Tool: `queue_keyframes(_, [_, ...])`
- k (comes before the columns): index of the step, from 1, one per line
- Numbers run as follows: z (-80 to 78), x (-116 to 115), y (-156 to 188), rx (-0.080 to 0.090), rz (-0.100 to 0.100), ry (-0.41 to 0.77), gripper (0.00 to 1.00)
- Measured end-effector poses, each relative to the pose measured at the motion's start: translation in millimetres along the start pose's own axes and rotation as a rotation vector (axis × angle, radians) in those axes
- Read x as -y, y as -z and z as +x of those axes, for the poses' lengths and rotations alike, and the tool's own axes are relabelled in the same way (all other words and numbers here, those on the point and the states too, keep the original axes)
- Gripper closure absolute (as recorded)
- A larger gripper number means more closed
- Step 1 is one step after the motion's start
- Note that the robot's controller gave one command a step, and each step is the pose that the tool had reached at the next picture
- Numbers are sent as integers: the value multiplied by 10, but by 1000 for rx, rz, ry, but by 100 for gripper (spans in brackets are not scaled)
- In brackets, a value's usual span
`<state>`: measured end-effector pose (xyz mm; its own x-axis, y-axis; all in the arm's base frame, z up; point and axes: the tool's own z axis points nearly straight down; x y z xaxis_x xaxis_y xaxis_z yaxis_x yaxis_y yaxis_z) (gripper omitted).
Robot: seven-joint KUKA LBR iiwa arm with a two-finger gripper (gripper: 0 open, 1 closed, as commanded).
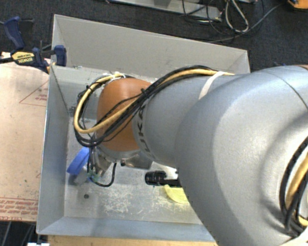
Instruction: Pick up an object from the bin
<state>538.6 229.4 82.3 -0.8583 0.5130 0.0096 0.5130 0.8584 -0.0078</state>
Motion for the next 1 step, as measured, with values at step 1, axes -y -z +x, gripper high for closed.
queue_keyframes(1, [-17, -30, 425, 8, -11, 3, 100])
